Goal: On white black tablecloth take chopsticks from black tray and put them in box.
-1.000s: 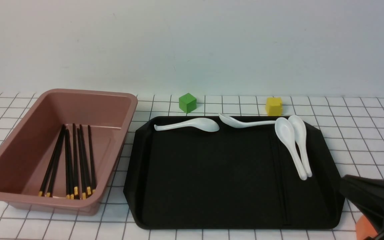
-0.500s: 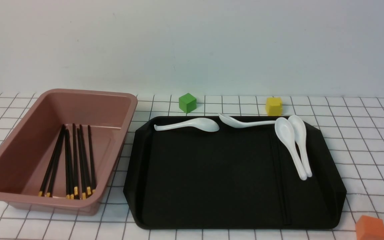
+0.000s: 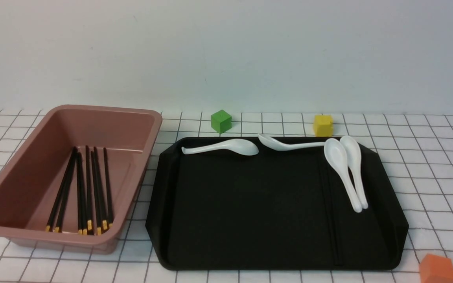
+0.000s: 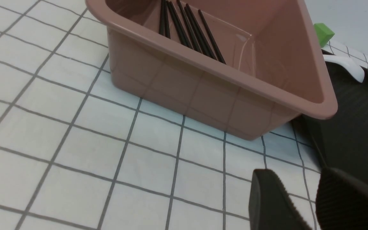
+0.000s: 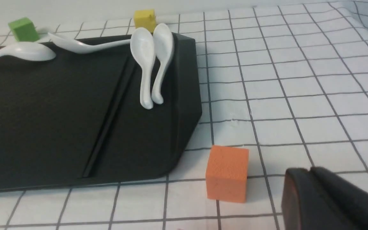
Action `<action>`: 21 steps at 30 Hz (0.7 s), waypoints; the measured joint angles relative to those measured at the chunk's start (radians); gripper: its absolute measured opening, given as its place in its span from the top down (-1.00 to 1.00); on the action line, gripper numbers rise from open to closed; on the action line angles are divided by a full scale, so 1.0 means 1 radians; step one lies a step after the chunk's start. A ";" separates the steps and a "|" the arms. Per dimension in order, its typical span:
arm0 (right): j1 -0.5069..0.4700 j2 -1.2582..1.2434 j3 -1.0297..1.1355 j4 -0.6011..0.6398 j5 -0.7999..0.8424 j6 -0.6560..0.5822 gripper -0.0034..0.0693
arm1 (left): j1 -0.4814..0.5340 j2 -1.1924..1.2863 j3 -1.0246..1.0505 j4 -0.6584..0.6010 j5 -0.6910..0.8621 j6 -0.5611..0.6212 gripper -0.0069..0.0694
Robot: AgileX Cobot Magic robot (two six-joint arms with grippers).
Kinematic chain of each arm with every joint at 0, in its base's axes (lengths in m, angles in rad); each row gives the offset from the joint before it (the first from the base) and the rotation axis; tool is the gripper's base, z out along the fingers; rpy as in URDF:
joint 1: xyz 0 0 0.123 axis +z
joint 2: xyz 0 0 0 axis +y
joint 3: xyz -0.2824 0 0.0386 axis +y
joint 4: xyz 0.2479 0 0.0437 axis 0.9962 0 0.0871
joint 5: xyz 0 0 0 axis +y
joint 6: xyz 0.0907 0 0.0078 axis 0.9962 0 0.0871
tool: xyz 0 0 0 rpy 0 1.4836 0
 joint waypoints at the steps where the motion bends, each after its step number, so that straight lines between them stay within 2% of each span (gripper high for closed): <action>1: -0.003 0.000 -0.001 0.004 0.001 -0.002 0.77 | 0.000 0.000 0.000 0.000 0.000 0.000 0.19; 7: -0.010 0.000 -0.003 0.070 0.013 -0.068 0.74 | 0.000 0.000 0.000 0.000 0.000 0.000 0.19; 13: 0.049 0.000 -0.003 0.078 0.015 -0.071 0.73 | 0.000 0.000 0.000 -0.001 0.000 0.000 0.19; 21: 0.056 0.000 -0.003 0.078 0.016 -0.072 0.72 | 0.000 0.000 0.000 -0.003 0.000 0.000 0.19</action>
